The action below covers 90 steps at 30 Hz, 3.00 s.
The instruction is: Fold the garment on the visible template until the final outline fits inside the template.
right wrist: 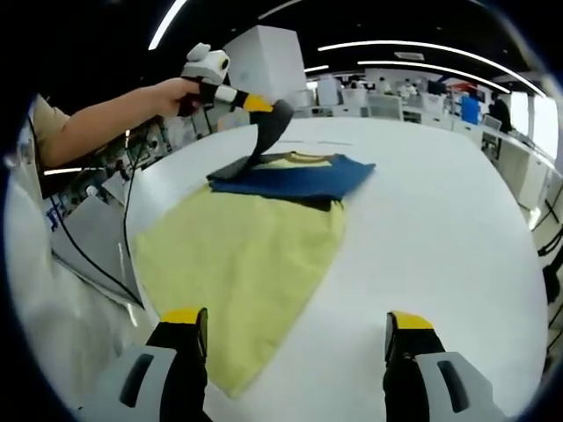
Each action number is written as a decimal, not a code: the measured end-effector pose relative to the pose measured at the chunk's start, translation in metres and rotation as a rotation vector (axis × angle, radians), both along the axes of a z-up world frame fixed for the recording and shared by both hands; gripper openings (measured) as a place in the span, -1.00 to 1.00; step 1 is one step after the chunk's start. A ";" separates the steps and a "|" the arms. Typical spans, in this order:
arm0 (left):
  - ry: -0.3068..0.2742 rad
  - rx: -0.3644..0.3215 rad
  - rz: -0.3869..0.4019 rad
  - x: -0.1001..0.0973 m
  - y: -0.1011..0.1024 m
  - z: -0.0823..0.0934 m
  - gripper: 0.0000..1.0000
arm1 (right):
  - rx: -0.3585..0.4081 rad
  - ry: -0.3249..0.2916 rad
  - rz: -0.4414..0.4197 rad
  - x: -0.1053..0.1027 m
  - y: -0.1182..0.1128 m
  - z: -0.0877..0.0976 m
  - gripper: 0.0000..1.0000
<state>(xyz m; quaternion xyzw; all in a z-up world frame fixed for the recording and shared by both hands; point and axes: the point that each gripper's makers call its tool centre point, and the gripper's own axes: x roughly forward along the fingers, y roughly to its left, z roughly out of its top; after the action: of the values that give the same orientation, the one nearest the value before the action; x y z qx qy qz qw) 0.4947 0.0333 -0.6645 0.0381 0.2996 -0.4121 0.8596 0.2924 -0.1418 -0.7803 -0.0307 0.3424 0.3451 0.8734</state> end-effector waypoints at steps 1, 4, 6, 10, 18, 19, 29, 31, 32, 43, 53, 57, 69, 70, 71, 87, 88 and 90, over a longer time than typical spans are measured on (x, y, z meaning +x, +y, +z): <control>0.000 0.000 -0.003 0.000 -0.002 0.000 -1.00 | 0.000 0.002 -0.002 0.000 -0.001 -0.001 0.64; 0.005 -0.004 -0.016 0.001 -0.013 -0.001 -1.00 | -0.002 0.007 -0.003 -0.001 -0.002 -0.003 0.64; 0.006 -0.005 -0.024 0.001 -0.019 -0.002 -1.00 | -0.002 0.008 -0.004 -0.002 -0.002 -0.003 0.64; 0.014 0.011 -0.044 0.002 -0.030 -0.008 -1.00 | -0.002 0.010 -0.008 -0.002 -0.004 -0.004 0.64; 0.039 0.027 -0.077 0.000 -0.052 -0.020 -1.00 | -0.001 0.017 -0.016 -0.002 -0.008 -0.006 0.64; 0.039 0.028 -0.083 0.000 -0.054 -0.021 -1.00 | 0.000 0.018 -0.017 -0.002 -0.008 -0.007 0.63; 0.063 0.057 -0.140 -0.006 -0.075 -0.038 -1.00 | 0.000 0.022 -0.027 0.001 -0.012 -0.008 0.63; 0.066 0.060 -0.146 -0.007 -0.077 -0.041 -1.00 | -0.001 0.025 -0.028 0.001 -0.013 -0.009 0.63; 0.069 0.063 -0.149 -0.007 -0.079 -0.043 -1.00 | -0.001 0.026 -0.028 0.001 -0.013 -0.010 0.63; 0.128 0.033 -0.144 -0.006 -0.086 -0.059 -0.99 | 0.005 0.025 -0.027 0.001 -0.013 -0.009 0.63; 0.095 0.002 -0.144 -0.009 -0.095 -0.055 0.07 | 0.008 0.013 -0.020 0.002 -0.010 -0.004 0.63; 0.065 -0.006 -0.148 -0.010 -0.094 -0.049 0.46 | 0.008 0.006 -0.019 0.002 -0.010 -0.001 0.64; -0.046 0.010 -0.128 -0.019 -0.061 -0.029 0.98 | 0.007 -0.014 -0.011 0.001 -0.008 0.007 0.64; -0.045 -0.002 -0.122 -0.020 -0.058 -0.027 0.98 | 0.007 -0.016 -0.009 0.000 -0.007 0.007 0.65; -0.038 -0.018 -0.115 -0.022 -0.055 -0.025 0.98 | 0.007 -0.016 -0.007 0.000 -0.007 0.008 0.65; -0.075 -0.045 -0.005 -0.051 0.006 -0.010 0.98 | 0.002 -0.034 0.033 -0.001 0.006 0.016 0.65; -0.075 -0.047 0.000 -0.053 0.010 -0.009 0.98 | 0.001 -0.034 0.037 0.000 0.007 0.016 0.65; -0.069 -0.057 0.019 -0.057 0.018 -0.008 0.98 | 0.003 -0.036 0.040 0.000 0.008 0.017 0.65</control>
<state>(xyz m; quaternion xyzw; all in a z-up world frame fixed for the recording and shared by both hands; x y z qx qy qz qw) 0.4373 0.0510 -0.6722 0.0249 0.2581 -0.4109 0.8740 0.2925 -0.1340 -0.7632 -0.0425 0.3256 0.3625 0.8722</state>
